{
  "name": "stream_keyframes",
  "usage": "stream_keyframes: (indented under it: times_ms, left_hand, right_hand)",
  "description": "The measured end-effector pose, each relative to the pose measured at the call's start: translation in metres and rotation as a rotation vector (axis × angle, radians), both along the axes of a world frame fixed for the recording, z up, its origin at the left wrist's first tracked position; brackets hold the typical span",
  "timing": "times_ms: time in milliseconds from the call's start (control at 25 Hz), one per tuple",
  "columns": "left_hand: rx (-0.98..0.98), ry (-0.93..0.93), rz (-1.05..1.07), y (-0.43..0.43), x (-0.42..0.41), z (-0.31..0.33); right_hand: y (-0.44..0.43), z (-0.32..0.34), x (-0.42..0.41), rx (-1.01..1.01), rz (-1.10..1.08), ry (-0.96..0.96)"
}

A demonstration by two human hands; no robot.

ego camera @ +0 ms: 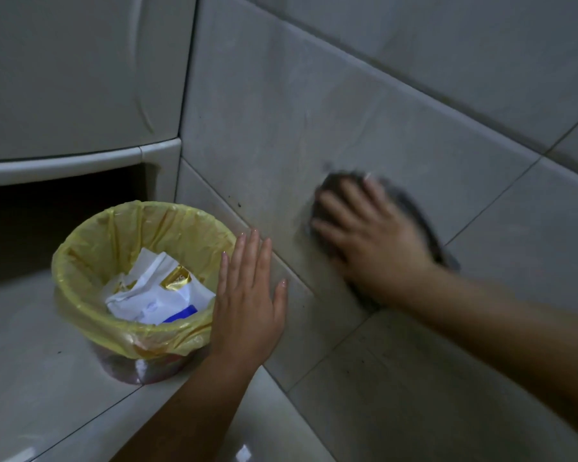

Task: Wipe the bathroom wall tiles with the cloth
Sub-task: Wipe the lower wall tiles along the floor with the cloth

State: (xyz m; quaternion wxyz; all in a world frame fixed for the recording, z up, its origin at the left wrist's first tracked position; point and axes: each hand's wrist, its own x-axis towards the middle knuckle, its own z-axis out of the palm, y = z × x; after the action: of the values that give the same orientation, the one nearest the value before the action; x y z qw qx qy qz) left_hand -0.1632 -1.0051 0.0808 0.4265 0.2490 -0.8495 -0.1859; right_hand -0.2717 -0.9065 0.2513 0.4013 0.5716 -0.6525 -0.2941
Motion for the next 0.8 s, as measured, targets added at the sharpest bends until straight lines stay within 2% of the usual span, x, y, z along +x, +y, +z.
stream_keyframes:
  times_ms: [120, 200, 600, 720, 800]
  left_hand:
    - [0.033, 0.027, 0.005, 0.001, -0.008, 0.007]
    - [0.059, 0.038, 0.008, 0.003, -0.011, 0.009]
    - [0.049, 0.027, 0.083, -0.014, 0.006, 0.009]
    - [0.028, 0.037, 0.089, -0.018, 0.011, 0.009]
    - [0.026, 0.034, 0.091, -0.018, 0.01, 0.007]
  right_hand:
    - [-0.022, 0.079, -0.005, -0.2, -0.118, 0.105]
    - [-0.044, 0.088, -0.004, -0.233, -0.203, 0.196]
    - [-0.082, -0.048, 0.0, 0.175, -0.185, 0.08]
    - [-0.059, -0.085, 0.002, 0.329, -0.178, 0.059]
    - [-0.029, -0.087, 0.006, 0.405, -0.208, 0.053]
